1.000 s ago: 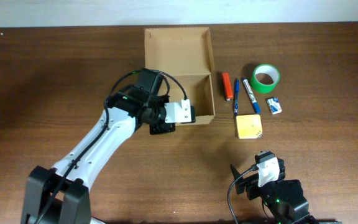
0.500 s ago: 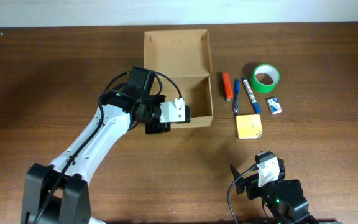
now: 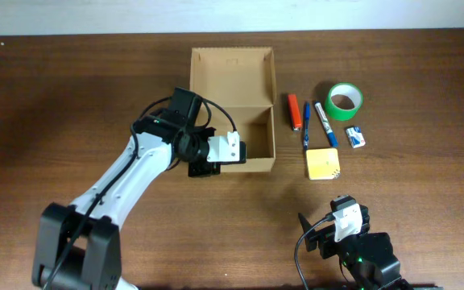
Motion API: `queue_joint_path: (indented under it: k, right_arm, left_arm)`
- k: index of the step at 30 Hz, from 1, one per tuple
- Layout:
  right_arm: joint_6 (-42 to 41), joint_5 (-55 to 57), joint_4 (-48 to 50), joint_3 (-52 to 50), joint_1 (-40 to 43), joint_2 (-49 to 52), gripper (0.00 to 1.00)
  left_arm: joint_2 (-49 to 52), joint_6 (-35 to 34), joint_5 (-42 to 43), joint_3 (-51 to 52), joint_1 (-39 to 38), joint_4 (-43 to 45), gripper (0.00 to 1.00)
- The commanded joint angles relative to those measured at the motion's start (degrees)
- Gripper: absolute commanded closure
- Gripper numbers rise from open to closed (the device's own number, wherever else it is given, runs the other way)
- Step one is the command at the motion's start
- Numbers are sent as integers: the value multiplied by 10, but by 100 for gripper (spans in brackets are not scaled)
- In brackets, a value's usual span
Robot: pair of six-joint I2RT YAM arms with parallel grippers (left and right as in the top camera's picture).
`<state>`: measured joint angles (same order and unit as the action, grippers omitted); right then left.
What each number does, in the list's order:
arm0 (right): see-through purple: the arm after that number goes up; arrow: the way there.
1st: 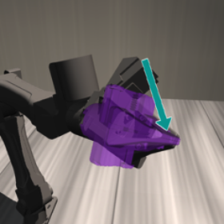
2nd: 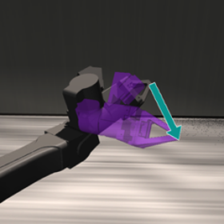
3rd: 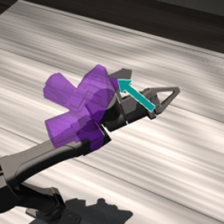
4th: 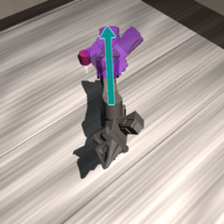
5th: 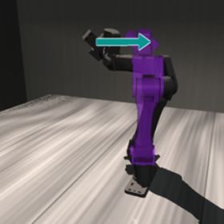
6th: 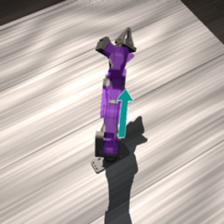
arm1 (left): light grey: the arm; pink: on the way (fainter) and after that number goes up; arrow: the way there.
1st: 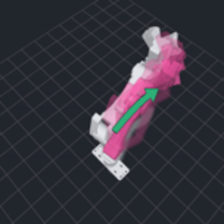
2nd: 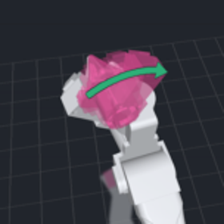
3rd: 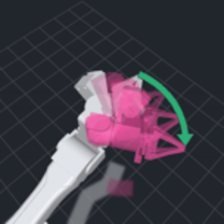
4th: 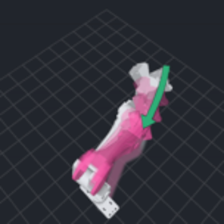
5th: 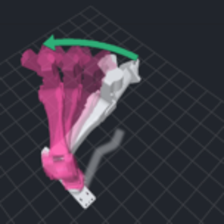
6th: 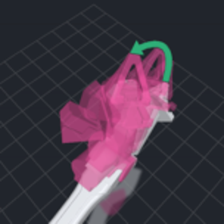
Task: Pack container
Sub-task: 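Drag the box with the left gripper rightward toward the table center, then release the box and retract the left gripper toward the front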
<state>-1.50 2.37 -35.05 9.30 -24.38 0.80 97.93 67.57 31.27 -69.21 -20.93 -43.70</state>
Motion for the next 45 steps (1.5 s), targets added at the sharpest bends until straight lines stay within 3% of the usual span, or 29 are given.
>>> queue_joint_path:
  k: [1, 2, 4, 5, 9, 13, 24, 27, 31, 34, 37, 43, 45]
  right_arm:
    - [-4, 9, 2, -4, -3, -6, 1]
    - [-4, 9, 2, -4, -3, -6, 1]
    - [-4, 9, 2, -4, -3, -6, 1]
    - [-4, 9, 2, -4, -3, -7, 1]
    - [-4, 9, 2, -4, -3, -7, 1]
    - [-4, 9, 2, -4, -3, -6, 1]
    - [-4, 9, 2, -4, -3, -6, 1]
    - [-4, 9, 2, -4, -3, -7, 1]
    - [-4, 9, 2, -4, -3, -6, 1]
    - [-4, 9, 2, -4, -3, -7, 1]
    - [-4, 9, 2, -4, -3, -7, 1]
    - [-4, 9, 2, -4, -3, -7, 1]
    - [-4, 9, 2, -4, -3, -6, 1]
  left_arm:
    - [12, 17, 6, -10, 1, -1, 98]
    - [12, 17, 6, -10, 1, -1, 96]
    - [12, 17, 4, -10, 1, -1, 63]
    - [12, 17, 4, -10, 1, -1, 0]
    - [9, -4, 5, -12, 1, -1, 0]
    - [-17, -67, 10, -26, 1, -1, 0]
    - [-208, -171, 12, -52, 1, -14, 0]
    - [-242, -258, -66, -52, 1, -14, 0]
    - [-248, -447, -215, -52, 1, -14, 0]
    - [-234, -578, -268, -49, 1, -15, 0]
    - [-208, -672, -281, -49, 1, -17, 0]
    - [-145, -798, -291, -49, 1, -20, 0]
    - [-116, -813, -291, -49, 1, -20, 0]
